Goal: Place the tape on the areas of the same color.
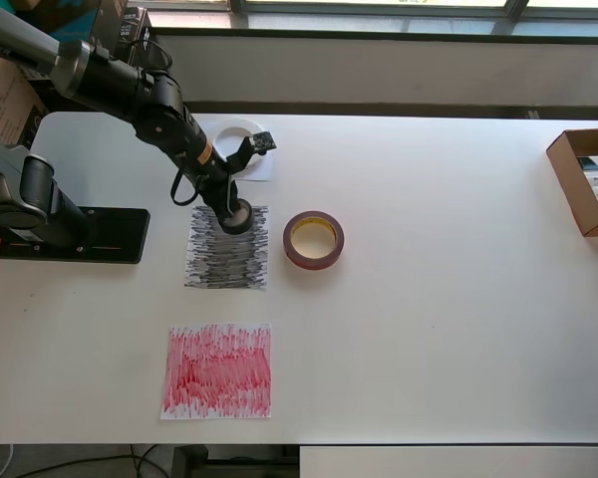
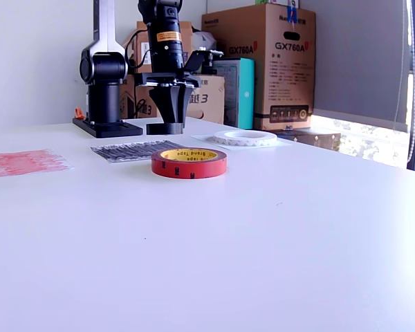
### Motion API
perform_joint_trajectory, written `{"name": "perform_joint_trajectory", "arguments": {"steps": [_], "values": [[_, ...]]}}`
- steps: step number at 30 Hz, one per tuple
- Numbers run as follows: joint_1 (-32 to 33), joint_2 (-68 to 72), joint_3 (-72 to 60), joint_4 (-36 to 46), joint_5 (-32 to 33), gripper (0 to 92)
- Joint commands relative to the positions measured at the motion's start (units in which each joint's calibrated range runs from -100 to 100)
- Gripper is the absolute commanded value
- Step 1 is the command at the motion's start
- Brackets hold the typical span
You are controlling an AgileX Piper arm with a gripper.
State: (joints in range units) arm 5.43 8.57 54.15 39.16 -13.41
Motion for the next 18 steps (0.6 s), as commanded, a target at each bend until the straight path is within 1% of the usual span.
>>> {"name": "perform_joint_trajectory", "arguments": {"steps": [1,7,18], "values": [[-7.2,-0.2,1.0,-0.2,0.2,0.1],[-9.6,-0.2,2.6,-0.3,-0.3,0.1],[-9.0,-0.3,2.8,-0.3,-0.4,0.2]]}}
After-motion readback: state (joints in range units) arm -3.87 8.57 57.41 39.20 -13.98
